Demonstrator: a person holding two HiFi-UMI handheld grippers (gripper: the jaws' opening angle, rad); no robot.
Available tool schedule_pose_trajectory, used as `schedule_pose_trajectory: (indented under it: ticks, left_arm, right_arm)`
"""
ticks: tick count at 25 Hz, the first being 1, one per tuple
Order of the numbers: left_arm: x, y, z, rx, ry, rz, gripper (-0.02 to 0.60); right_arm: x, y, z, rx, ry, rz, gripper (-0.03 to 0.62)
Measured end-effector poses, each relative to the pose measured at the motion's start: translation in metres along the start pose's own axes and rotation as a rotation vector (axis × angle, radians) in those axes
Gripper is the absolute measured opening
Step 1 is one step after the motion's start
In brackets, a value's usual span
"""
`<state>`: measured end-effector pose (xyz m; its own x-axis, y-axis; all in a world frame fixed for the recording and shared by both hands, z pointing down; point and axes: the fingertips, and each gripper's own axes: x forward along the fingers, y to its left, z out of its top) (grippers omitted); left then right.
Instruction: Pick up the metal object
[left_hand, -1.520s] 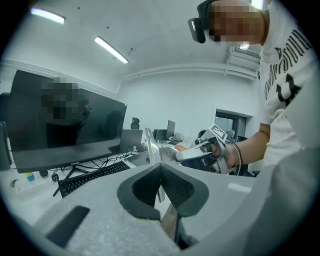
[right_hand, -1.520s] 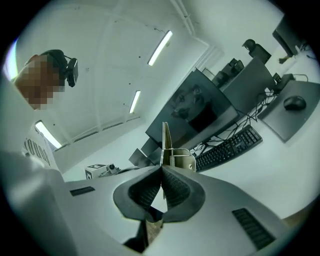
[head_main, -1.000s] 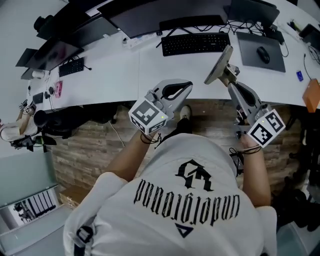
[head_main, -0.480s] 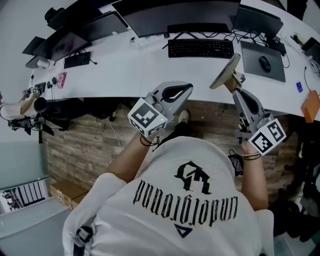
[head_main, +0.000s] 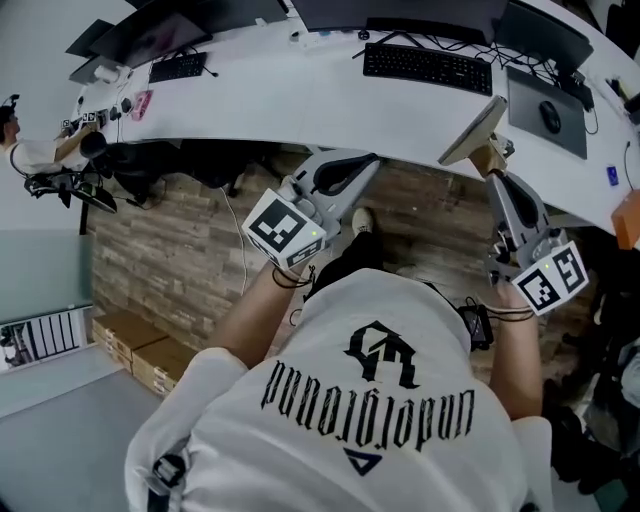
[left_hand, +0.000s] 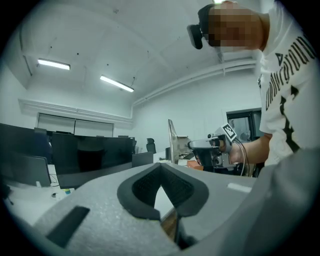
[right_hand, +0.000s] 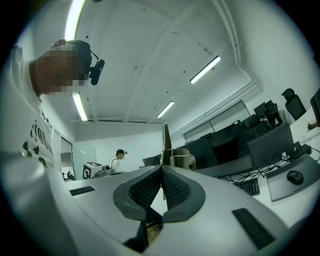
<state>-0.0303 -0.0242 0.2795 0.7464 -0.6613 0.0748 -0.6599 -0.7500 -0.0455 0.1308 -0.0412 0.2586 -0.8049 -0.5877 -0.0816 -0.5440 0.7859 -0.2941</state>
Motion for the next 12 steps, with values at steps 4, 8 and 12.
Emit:
schedule_pose_trajectory:
  ticks: [4, 8, 12]
  left_arm:
    - [-0.033, -0.010, 0.009, -0.002, 0.003, 0.016, 0.014]
    - [-0.060, -0.014, 0.009, 0.010, 0.001, -0.009, 0.015]
    - [-0.090, -0.019, 0.004, 0.005, -0.002, -0.027, 0.014]
  right_arm:
    - [-0.006, 0.032, 0.007, -0.029, -0.009, -0.002, 0.017]
    - [-0.008, 0.064, 0.003, -0.047, -0.021, -0.013, 0.017]
    - [-0.007, 0.098, -0.013, -0.047, -0.019, -0.019, 0.017]
